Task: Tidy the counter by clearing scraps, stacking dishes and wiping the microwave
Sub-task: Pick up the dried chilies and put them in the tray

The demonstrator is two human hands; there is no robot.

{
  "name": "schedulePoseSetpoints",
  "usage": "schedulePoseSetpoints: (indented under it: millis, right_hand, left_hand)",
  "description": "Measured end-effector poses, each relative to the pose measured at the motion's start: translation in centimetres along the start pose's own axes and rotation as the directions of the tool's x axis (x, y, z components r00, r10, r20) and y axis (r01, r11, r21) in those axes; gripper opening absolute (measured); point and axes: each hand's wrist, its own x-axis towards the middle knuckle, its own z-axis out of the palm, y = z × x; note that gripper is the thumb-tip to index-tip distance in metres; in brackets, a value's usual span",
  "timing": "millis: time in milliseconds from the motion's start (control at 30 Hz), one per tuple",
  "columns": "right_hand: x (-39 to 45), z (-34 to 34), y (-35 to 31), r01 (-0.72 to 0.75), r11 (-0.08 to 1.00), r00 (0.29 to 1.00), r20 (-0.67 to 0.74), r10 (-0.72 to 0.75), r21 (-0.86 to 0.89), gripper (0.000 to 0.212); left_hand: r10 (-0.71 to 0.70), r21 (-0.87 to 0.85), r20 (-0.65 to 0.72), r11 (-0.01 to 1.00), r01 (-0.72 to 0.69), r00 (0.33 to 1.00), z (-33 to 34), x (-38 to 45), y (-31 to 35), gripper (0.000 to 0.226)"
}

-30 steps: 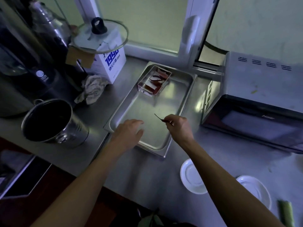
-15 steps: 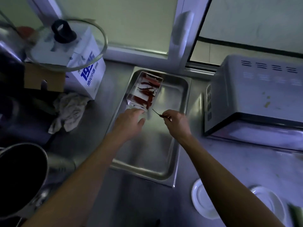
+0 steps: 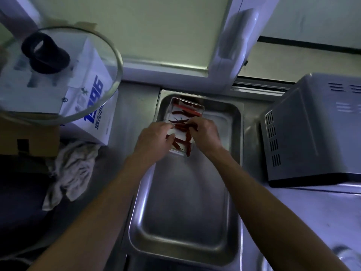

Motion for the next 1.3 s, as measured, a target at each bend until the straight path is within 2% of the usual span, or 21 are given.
schedulePoseSetpoints:
  millis: [267,500,733,933,1167,1300]
  right_hand:
    - [3.3,2.3,0.1,0.101,0.977,0.995,-0.007,-0.105,-0.189,0.020]
    - [3.4,3.5,0.6,0.105,0.963,0.991,-0.059,-0.123,-0.250,0.017]
    - [0.9,1.8,1.0,0.134,0.964,0.974,-0.147,-0.171,-0.231,0.017]
    - [-4.8,-1.3,1.6,0.014,0.981,0.992,-0.123,-0.038,-0.191,0.022]
    - [-15.3,-5.3,3.5,-0.221,0.964,0.974,-0.081,0.211,-0.148,0.025]
    - [-20.8,-7.4,4.6,-0.263,0.954,0.962,-0.116,0.248,-0.145,0.027]
  left_hand:
    - [0.033,-0.028,-0.003,0.999,-0.034,0.999,1.1,1.2,-2.0,0.033]
    - [-0.006,-0.034,0.008,0.999,0.007,1.000,1.6,0.7,-3.2,0.030]
    - [0.041,-0.005,-0.008,0.999,-0.041,0.999,1.3,-0.3,-1.8,0.030]
    - [0.088,0.048,0.011,0.995,-0.088,0.996,1.5,-2.1,1.3,0.034]
    - [0.192,0.007,0.050,0.981,-0.193,0.980,3.3,-6.0,6.7,0.036]
    - [0.258,0.017,0.104,0.965,-0.262,0.960,4.7,-9.1,10.2,0.038]
